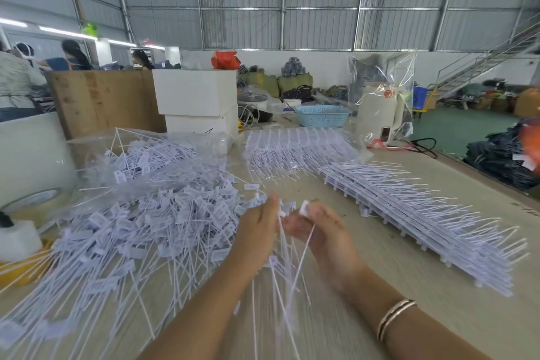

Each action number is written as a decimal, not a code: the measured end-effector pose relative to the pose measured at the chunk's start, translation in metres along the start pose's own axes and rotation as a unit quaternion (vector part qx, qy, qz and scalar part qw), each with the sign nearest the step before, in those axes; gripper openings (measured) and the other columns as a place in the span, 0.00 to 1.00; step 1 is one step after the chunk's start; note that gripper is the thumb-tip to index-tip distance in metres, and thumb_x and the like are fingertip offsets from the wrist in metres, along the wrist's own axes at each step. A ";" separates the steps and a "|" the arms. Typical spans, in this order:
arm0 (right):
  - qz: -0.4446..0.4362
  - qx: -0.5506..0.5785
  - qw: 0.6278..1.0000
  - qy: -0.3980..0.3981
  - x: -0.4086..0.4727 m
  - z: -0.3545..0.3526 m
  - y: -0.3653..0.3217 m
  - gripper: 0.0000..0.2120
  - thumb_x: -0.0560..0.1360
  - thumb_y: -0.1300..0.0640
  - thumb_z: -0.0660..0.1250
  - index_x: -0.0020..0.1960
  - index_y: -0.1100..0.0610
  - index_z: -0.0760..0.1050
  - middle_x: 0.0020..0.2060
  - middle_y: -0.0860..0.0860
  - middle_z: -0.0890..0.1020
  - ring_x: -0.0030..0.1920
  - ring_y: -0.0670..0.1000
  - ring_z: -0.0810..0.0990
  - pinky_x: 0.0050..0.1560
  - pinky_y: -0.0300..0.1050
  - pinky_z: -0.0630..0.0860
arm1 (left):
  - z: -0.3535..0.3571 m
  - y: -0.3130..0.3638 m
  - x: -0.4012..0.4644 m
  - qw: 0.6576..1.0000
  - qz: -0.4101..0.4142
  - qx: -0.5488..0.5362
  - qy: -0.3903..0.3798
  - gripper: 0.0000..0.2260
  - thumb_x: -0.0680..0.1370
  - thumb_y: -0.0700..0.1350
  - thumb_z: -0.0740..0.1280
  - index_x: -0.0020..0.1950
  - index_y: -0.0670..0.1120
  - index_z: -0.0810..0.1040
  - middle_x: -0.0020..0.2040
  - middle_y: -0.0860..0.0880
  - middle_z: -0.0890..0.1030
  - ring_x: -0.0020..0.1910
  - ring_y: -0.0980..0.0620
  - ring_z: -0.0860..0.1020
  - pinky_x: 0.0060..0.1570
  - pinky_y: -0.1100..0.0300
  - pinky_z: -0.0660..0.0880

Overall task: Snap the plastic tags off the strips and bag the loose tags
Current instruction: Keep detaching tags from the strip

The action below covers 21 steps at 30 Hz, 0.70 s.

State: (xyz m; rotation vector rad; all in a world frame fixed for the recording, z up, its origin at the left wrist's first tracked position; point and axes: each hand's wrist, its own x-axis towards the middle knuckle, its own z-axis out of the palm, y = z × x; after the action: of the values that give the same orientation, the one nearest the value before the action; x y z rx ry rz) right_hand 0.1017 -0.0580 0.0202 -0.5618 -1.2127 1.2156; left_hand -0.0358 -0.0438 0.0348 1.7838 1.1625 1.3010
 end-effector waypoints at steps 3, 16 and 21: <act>0.016 0.012 0.998 0.055 0.003 -0.017 -0.012 0.09 0.77 0.53 0.62 0.40 0.53 0.76 0.48 0.57 0.84 0.54 0.56 0.82 0.49 0.47 0.79 | -0.009 0.001 0.000 0.999 0.019 0.021 0.022 0.25 0.78 0.61 0.50 0.28 0.46 0.65 0.24 0.53 0.65 0.24 0.54 0.64 0.26 0.69 0.62; 0.031 -0.411 0.907 0.088 0.003 -0.018 -0.004 0.12 0.80 0.49 0.59 0.59 0.50 0.74 0.56 0.45 0.75 0.59 0.44 0.72 0.65 0.45 0.66 | 0.004 -0.003 -0.005 0.977 0.113 0.178 -0.012 0.13 0.76 0.38 0.60 0.49 0.58 0.65 0.35 0.54 0.72 0.27 0.58 0.69 0.31 0.58 0.69; 0.012 -0.385 0.923 -0.017 -0.001 -0.005 -0.004 0.13 0.79 0.53 0.62 0.37 0.49 0.79 0.35 0.44 0.79 0.42 0.40 0.77 0.53 0.43 0.70 | 0.007 -0.003 -0.006 0.980 0.126 0.154 0.010 0.14 0.79 0.40 0.58 0.46 0.61 0.64 0.38 0.56 0.73 0.37 0.64 0.73 0.36 0.68 0.71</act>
State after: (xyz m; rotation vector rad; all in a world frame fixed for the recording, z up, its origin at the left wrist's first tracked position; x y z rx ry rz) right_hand 0.1081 -0.0589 0.0216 -1.1330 -1.7150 0.7279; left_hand -0.0309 -0.0477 0.0280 2.2071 1.2343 1.3390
